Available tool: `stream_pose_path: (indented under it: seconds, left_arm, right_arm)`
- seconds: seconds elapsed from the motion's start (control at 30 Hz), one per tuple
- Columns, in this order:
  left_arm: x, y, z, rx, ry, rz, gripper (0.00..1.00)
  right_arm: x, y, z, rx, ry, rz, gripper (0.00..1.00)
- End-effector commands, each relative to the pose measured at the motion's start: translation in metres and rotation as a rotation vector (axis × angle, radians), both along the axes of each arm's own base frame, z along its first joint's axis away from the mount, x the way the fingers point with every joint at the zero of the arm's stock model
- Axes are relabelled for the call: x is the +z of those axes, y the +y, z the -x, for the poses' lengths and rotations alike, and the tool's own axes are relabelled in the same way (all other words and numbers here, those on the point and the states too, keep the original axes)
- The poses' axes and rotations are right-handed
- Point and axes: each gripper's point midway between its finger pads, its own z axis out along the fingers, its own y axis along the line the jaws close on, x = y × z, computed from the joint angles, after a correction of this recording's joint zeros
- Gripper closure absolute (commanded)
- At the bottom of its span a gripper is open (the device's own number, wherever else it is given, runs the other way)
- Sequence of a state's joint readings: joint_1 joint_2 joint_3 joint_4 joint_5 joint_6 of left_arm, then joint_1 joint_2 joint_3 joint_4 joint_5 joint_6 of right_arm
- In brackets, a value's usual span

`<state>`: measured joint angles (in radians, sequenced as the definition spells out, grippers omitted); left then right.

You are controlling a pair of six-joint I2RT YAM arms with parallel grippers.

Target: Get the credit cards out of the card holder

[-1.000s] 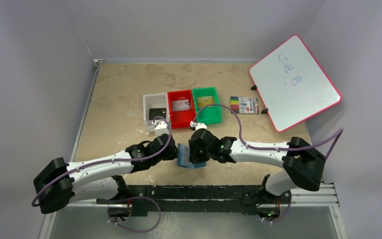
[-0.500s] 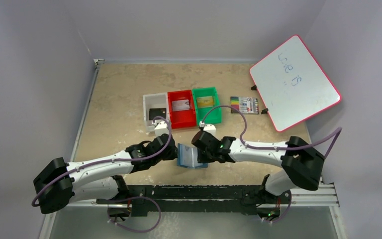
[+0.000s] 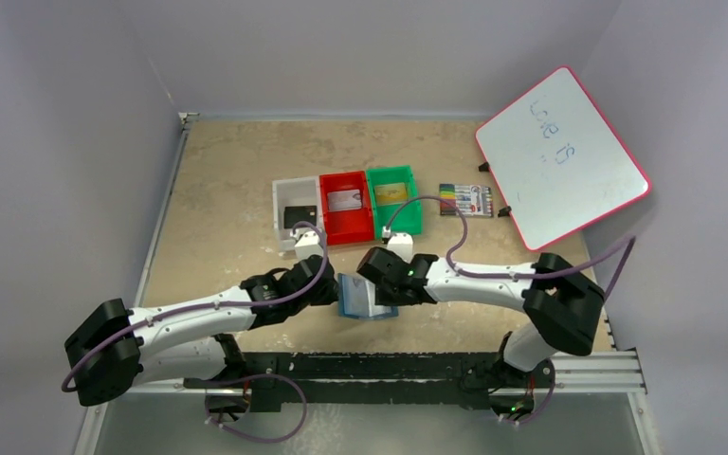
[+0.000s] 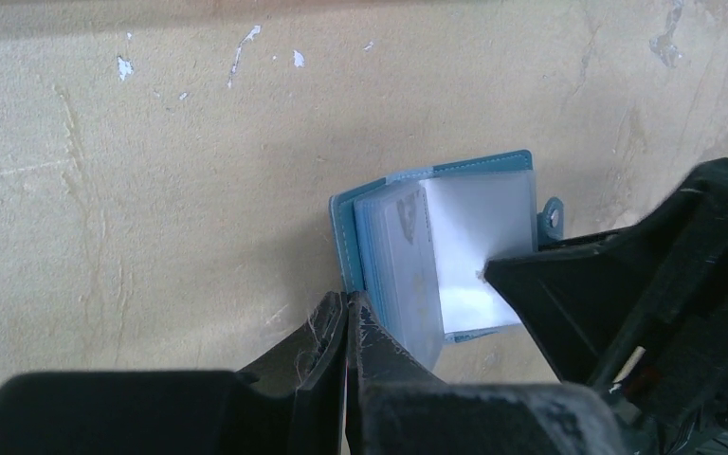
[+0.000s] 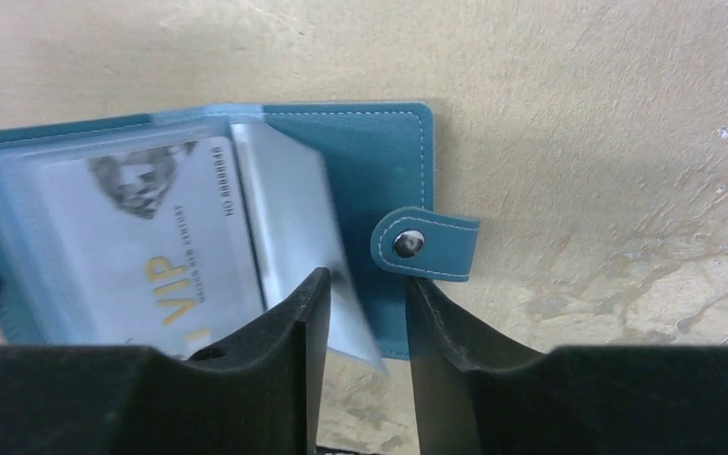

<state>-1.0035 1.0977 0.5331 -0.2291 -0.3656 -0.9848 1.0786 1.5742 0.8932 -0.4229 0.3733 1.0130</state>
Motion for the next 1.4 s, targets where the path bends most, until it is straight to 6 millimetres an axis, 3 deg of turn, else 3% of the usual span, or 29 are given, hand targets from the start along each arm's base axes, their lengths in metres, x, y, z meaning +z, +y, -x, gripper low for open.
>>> stream_pose_path:
  seconds: [0.0, 0.17, 0.33, 0.43, 0.53, 0.73, 0.87, 1.03, 1.13, 1.23, 1.37]
  left_arm:
    - [0.014, -0.007, -0.006, 0.006, -0.025, 0.032, 1.0]
    - [0.016, -0.009, -0.006, 0.003, -0.025, 0.04, 1.0]
    - [0.017, -0.009, -0.006, 0.005, -0.027, 0.045, 1.0]
    - [0.018, -0.01, -0.007, 0.003, -0.026, 0.048, 1.0]
    - [0.016, -0.012, -0.006, -0.002, -0.021, 0.047, 1.0]
    - [0.008, -0.008, -0.004, 0.007, -0.01, 0.033, 1.0]
    - [-0.003, 0.0, -0.002, 0.028, 0.001, 0.015, 1.0]
    - [-0.019, 0.014, -0.001, 0.079, 0.016, -0.028, 1.0]
    - [-0.021, 0.019, -0.001, 0.116, 0.018, -0.023, 0.85]
    - [-0.01, 0.017, -0.004, 0.139, 0.0, 0.03, 0.68]
    - [0.012, 0.014, -0.01, 0.166, -0.044, 0.096, 0.58]
  right_arm:
    - [0.039, 0.014, -0.01, 0.028, -0.089, -0.125, 0.58]
    - [0.067, 0.034, -0.006, 0.096, -0.118, -0.289, 0.54]
    - [0.098, 0.05, -0.006, 0.161, -0.171, -0.413, 0.63]
    - [0.103, 0.061, -0.005, 0.184, -0.175, -0.487, 0.7]
    - [0.091, 0.064, -0.008, 0.17, -0.151, -0.496, 0.76]
    - [0.046, 0.06, -0.018, 0.137, -0.065, -0.469, 0.81]
    - [0.017, 0.048, -0.016, 0.097, -0.013, -0.465, 0.8]
    - [-0.003, 0.034, -0.01, 0.057, 0.026, -0.488, 0.74]
    - [-0.01, 0.034, -0.007, 0.053, 0.049, -0.498, 0.72]
    - [-0.014, 0.035, -0.001, 0.058, 0.073, -0.517, 0.71]
    - [-0.009, 0.035, -0.001, 0.048, 0.052, -0.553, 0.68]
